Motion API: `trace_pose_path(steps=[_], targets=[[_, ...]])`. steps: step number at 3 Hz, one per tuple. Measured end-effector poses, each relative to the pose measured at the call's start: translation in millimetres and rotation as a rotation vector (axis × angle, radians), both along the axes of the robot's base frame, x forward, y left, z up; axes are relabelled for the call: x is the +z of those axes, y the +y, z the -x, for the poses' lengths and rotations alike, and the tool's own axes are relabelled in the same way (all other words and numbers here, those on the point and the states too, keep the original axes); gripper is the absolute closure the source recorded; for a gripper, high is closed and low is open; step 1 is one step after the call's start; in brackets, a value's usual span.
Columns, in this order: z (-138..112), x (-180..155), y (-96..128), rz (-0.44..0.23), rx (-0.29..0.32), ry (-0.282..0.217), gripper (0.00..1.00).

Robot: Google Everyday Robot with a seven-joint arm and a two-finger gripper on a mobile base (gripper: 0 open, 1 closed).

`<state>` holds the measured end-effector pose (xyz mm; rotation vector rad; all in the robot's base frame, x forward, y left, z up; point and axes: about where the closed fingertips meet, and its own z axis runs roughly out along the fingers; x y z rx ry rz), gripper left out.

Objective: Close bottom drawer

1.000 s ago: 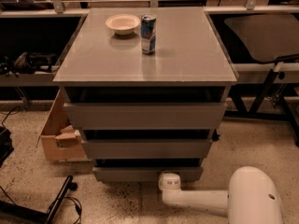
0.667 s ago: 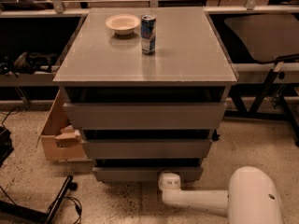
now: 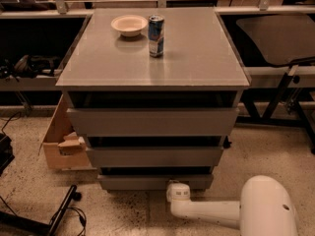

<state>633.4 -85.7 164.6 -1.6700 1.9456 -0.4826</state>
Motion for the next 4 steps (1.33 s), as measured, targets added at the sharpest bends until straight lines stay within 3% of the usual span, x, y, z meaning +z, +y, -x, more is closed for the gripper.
trace_pose_path(steps=[1,3,4], targets=[[0.0,0.0,0.0,0.000,0.000,0.000,0.00],[6.0,0.0,0.3,0.000,0.000,0.000,0.41],[23.6,15.6,-10.0,0.032,-0.005,0.022,0.66]])
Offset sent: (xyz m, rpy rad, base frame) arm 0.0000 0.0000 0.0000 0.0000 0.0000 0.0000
